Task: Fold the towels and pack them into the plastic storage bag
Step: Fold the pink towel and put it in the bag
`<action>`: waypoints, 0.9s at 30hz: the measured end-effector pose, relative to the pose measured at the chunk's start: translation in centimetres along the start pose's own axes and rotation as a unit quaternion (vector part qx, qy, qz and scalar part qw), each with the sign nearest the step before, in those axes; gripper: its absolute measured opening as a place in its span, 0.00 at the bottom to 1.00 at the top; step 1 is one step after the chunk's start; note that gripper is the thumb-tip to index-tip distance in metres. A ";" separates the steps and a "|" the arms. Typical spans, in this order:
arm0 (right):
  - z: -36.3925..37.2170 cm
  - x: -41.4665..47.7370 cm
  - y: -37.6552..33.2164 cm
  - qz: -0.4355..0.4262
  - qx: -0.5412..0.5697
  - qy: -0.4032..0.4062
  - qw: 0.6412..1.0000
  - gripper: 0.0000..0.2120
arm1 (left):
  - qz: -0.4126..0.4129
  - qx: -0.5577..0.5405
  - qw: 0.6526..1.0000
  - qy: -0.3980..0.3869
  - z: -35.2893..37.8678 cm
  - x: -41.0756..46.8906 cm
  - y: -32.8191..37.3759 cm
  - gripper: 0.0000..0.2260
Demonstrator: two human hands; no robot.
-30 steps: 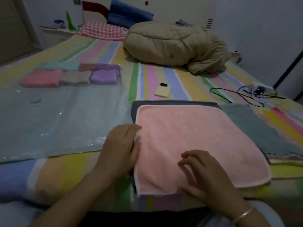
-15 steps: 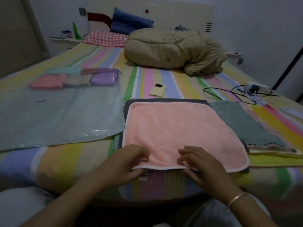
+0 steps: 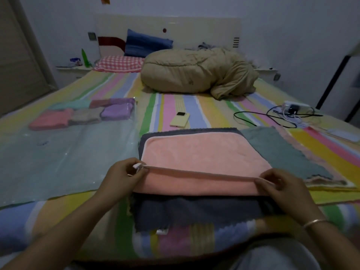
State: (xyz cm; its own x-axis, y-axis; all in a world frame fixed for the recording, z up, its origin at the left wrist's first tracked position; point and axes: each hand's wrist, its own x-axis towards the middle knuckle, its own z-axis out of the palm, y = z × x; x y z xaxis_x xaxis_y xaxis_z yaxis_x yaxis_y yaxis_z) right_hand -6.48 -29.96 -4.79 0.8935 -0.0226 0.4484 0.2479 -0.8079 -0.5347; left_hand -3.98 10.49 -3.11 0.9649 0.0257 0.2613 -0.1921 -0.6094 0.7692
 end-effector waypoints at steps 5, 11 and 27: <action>0.9 5.8 1.1 0.074 0.058 0.026 0.995 0.06 | -0.063 -0.079 0.991 0.091 1.8 5.0 -0.2 0.05; 4.3 15.5 2.3 0.051 -0.034 0.004 0.998 0.04 | -0.101 0.010 0.984 0.146 3.3 11.9 -2.2 0.09; 8.1 19.9 3.0 0.090 -0.173 -0.063 0.979 0.12 | -0.103 0.127 0.979 0.120 5.6 14.4 -5.4 0.05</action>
State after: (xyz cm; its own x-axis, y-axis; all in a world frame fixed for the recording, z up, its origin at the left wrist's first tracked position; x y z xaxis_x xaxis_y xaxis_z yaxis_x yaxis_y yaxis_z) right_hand 15.03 -28.06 -3.25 0.9553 -0.1286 0.2662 -0.0403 -0.9487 -0.3137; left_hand 11.94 9.73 -6.75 0.9027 0.3355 0.2696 0.0818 -0.7487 0.6579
